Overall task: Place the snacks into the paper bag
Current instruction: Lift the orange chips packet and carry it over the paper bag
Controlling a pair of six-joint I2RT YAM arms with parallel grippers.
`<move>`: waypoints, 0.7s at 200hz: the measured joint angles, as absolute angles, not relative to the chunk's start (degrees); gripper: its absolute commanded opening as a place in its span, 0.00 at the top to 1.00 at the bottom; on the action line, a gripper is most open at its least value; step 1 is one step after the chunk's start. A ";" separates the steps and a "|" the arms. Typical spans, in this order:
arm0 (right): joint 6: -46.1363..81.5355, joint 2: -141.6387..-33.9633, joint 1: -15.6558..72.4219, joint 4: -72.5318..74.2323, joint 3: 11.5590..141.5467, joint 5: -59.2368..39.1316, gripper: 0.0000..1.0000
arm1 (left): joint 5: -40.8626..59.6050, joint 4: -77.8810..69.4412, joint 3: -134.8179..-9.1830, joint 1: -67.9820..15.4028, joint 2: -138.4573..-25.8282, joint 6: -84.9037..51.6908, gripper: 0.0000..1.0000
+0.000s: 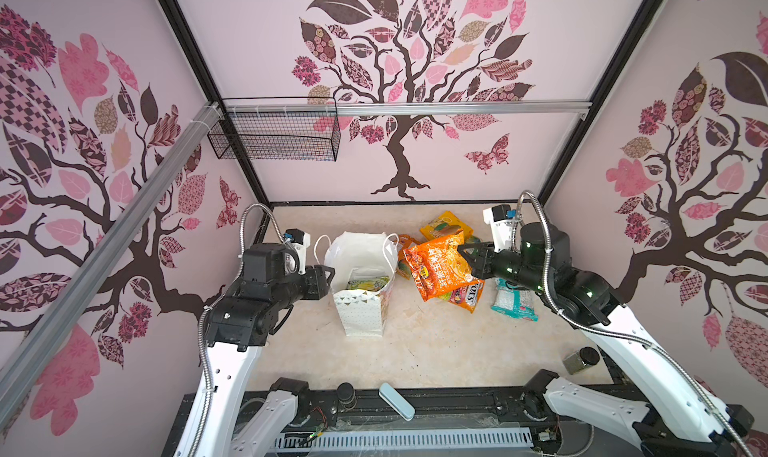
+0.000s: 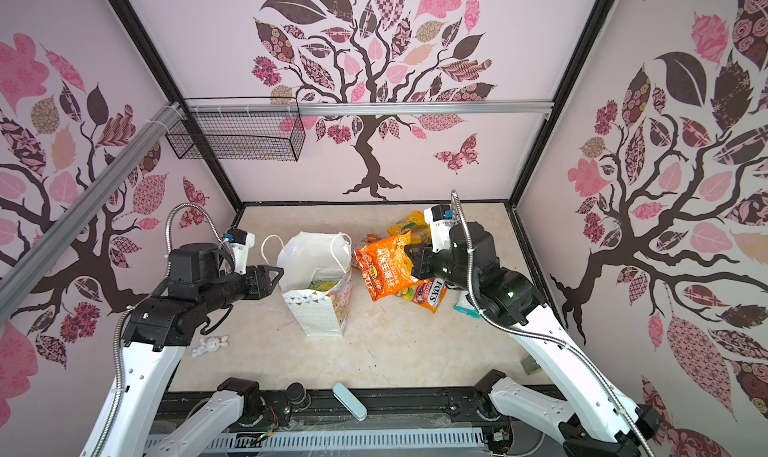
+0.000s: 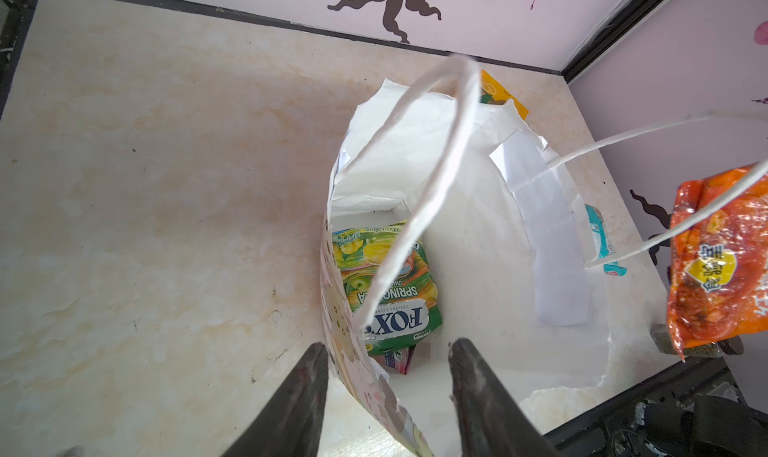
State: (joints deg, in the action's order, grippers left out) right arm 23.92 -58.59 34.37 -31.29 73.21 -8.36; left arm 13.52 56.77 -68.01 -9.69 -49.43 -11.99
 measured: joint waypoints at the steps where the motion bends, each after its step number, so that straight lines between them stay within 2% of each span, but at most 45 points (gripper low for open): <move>1: 23.94 -58.65 34.37 -31.33 73.32 -8.43 1.00 | 13.50 56.77 -68.01 -9.69 -49.43 -11.99 0.48; 38: 21.76 -63.20 35.77 -33.65 83.33 -9.17 1.00 | 13.17 56.69 -68.01 -9.69 -51.07 -12.19 0.48; 73: 17.76 -69.06 44.21 -36.21 96.53 -5.06 1.00 | 13.85 55.99 -67.92 -9.69 -51.03 -12.38 0.47; 140: 11.44 -84.53 54.61 -39.66 115.74 2.13 1.00 | 13.74 55.13 -66.24 -9.69 -50.26 -12.69 0.46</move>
